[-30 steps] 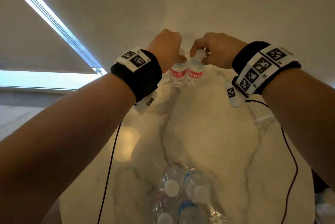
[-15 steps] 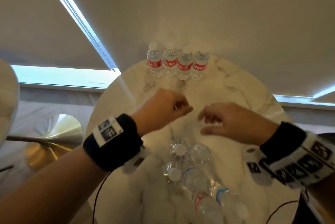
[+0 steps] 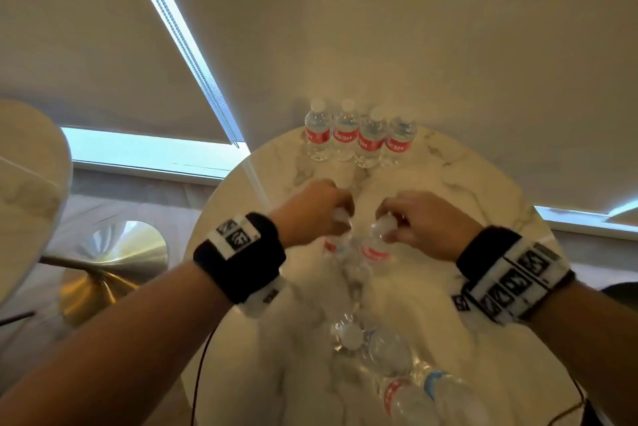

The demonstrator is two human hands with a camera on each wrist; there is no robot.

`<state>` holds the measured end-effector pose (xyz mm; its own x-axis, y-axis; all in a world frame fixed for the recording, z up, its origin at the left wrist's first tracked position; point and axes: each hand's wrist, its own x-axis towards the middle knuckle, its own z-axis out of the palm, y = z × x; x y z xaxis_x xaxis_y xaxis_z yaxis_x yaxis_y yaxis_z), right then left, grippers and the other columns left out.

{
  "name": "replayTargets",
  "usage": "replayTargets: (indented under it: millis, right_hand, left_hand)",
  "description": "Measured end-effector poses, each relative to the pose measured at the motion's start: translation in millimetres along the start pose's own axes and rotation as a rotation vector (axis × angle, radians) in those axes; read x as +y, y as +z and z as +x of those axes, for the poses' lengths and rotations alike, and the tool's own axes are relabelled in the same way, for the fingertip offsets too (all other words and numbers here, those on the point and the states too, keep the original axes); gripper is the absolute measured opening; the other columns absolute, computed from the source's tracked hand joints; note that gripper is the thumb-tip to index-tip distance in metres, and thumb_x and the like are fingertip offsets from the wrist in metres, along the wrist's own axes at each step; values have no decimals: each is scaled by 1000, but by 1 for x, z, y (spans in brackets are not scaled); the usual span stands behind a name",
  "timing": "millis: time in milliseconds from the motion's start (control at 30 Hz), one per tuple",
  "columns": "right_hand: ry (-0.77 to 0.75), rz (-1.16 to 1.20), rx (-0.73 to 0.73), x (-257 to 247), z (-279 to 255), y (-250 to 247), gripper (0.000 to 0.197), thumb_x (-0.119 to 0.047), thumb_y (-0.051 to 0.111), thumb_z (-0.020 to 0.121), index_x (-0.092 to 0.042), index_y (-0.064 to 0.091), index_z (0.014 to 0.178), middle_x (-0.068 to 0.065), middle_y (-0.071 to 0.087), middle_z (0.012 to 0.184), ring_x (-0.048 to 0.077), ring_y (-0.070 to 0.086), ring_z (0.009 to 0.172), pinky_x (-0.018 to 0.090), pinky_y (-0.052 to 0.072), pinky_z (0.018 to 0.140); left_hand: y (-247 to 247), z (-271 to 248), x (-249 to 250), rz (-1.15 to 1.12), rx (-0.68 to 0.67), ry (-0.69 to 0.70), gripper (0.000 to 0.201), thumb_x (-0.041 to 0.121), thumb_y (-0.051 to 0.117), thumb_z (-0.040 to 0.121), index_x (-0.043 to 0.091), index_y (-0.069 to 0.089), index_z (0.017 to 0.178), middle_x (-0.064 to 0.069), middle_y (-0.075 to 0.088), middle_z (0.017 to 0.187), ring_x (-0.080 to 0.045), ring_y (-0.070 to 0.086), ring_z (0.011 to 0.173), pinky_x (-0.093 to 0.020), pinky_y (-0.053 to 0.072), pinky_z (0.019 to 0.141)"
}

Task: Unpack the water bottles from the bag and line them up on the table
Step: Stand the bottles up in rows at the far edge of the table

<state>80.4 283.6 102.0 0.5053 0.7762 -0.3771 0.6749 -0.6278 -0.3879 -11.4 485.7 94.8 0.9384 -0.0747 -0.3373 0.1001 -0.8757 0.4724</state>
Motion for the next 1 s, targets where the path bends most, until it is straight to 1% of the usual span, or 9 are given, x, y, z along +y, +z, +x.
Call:
replayTargets:
  millis: [100,200,333,433,533,667,767,900,1000]
  right_hand:
    - [18,0,70,-4,50,-21,31,-28,73,82,-21,65,112,-5,57,93,19,58,92,28,39,76]
    - [54,10,117,-9,96,-38,32,-24,70,85,-18,64,116,3,65,110,22,60,101,29,41,80]
    - [58,-42,159,-10,136,-49,33,-22,69,85,-16,64,117,10,65,112,30,61,103,29,40,79]
    - [59,-72,196,-8,150,-50,32,-22,67,87,-18,63,118,12,61,111,32,59,102,29,35,76]
    - [65,-79,222,-8,157,-50,31,-23,66,88,-19,63,118,11,59,110,32,57,102,29,34,76]
    - [74,-94,219,-10,163,-52,34,-23,68,87,-20,62,120,12,59,113,33,58,105,32,38,79]
    - [88,-92,189,-12,163,-53,38,-22,71,85,-21,60,121,11,58,116,31,57,106,33,40,82]
    - [131,20,214,-12,146,-50,61,-30,79,77,-24,51,130,7,60,114,21,53,89,30,40,75]
    - [121,93,232,-21,108,-48,63,-36,79,77,-21,51,131,-3,55,106,15,51,90,29,39,76]
  left_hand:
    - [-33,30,-22,28,114,-44,28,26,72,87,13,73,112,-8,68,104,-23,61,93,-30,45,82]
    - [-60,58,-44,24,175,-82,28,27,71,89,14,72,113,-8,70,111,-16,55,86,-29,43,81]
    - [-73,84,-61,48,207,-88,31,24,70,91,9,72,117,-11,70,112,-20,57,90,-24,37,78]
    - [-73,94,-70,43,249,-109,29,25,70,90,7,72,113,-10,68,105,-19,55,87,-25,36,76]
    - [-66,102,-76,-36,333,-168,26,23,73,87,5,70,106,-4,58,93,-19,56,78,-24,38,70]
    - [-55,109,-76,-77,407,-242,26,29,74,86,8,68,99,-4,58,94,-20,58,77,-22,38,64]
    - [-50,110,-77,-135,450,-285,28,34,74,85,10,67,97,-6,62,95,-22,63,78,-27,51,67]
    - [-49,101,-70,-47,417,-278,38,41,73,87,11,65,108,-3,53,99,-22,57,84,-25,40,72]
    - [-50,81,-64,-7,360,-282,57,49,74,85,11,59,126,-7,54,112,-24,58,92,-27,43,79]
